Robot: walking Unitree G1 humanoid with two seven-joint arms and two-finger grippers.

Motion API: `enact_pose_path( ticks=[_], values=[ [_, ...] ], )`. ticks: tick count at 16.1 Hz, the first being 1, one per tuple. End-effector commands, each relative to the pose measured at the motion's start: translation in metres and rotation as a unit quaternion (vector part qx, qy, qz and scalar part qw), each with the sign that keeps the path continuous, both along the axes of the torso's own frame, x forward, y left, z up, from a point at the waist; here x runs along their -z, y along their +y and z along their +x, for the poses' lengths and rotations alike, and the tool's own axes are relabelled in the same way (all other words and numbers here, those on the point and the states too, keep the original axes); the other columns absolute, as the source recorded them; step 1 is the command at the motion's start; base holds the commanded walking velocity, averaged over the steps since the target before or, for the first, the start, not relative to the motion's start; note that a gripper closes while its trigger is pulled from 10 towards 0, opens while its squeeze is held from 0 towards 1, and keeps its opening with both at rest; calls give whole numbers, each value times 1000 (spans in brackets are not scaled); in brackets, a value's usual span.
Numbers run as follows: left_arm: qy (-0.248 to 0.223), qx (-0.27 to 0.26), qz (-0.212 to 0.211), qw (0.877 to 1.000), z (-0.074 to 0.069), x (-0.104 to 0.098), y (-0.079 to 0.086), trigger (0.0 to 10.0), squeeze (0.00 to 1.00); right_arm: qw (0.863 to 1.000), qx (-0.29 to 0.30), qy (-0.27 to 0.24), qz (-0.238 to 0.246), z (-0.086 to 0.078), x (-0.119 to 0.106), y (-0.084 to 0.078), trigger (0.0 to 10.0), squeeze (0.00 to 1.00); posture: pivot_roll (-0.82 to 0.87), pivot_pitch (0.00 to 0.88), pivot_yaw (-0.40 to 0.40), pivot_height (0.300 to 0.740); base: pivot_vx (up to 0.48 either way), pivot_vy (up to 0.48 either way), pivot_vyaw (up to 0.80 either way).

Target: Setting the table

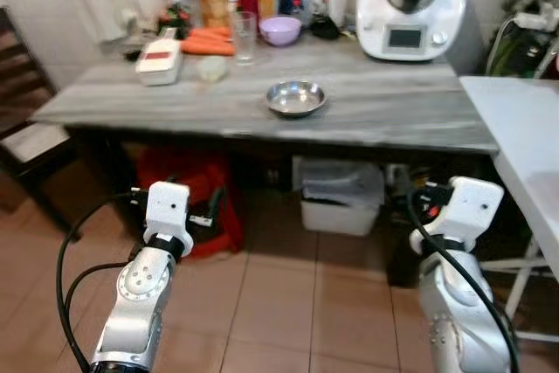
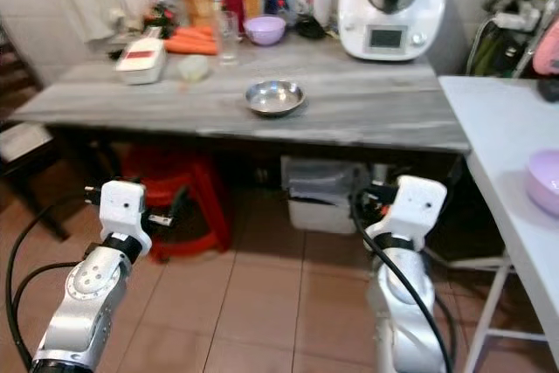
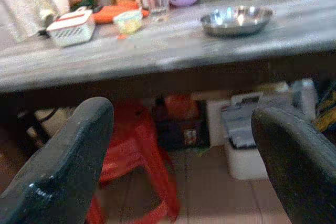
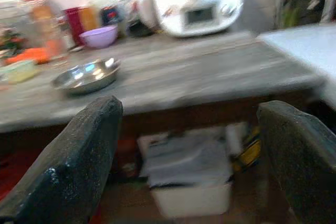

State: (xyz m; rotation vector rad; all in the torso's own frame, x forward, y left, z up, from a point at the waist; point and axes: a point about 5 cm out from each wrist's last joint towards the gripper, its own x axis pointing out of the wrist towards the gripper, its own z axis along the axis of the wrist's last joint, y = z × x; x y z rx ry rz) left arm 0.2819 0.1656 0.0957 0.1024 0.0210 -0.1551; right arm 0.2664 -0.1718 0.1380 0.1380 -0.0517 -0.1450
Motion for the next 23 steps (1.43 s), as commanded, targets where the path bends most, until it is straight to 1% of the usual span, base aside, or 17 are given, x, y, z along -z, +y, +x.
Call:
enact_pose_path(
  ticks=[1, 3, 4, 5, 7, 9, 17, 20, 23],
  values=[
    [-3, 5, 0, 1000, 1, -2, -3, 10000, 0, 1000, -2, 9, 2, -1, 2, -2, 10000, 0, -22, 0, 61, 740, -307, 0, 0],
    [-5, 8, -1, 1000, 1, -2, -3, 10000, 0, 1000, -6, 8, 1, -1, 2, -1, 10000, 0, -22, 0, 61, 740, -266, 0, 0],
    [-7, 10, 0, 1000, 1, -2, -3, 10000, 0, 1000, -7, 3, -7, -2, 1, -1, 10000, 0, -24, 0, 63, 740, 0, 0, 0],
    [-8, 13, -2, 1000, 0, -3, -4, 10000, 0, 1000, -5, 4, -4, -2, 0, -1, 10000, 0, -26, 0, 64, 740, 0, 0, 0],
    [-10, 26, -5, 1000, 0, -3, -5, 10000, 0, 1000, -5, 6, -1, -2, 1, -2, 10000, 0, -26, 0, 64, 740, 0, 0, 0],
    [-24, 50, -13, 998, -3, -7, -9, 10000, 0, 1000, -4, -5, 8, -3, -3, -2, 10000, 0, -29, 0, 63, 740, 0, 0, 0],
    [-26, 66, -16, 997, -5, -9, -11, 10000, 0, 1000, -4, -8, 17, -3, -4, -4, 10000, 0, -26, 0, 63, 740, 0, 0, -56],
    [-25, 69, -19, 997, -5, -9, -12, 10000, 0, 1000, -6, -11, 12, -10, -5, -5, 10000, 0, -26, 0, 63, 740, 0, -174, 0],
    [-25, 71, -19, 997, -5, -10, -11, 10000, 0, 1000, -7, 1, 13, -18, 1, -8, 10000, 0, -26, 0, 69, 740, 0, -368, 0]
  ],
)
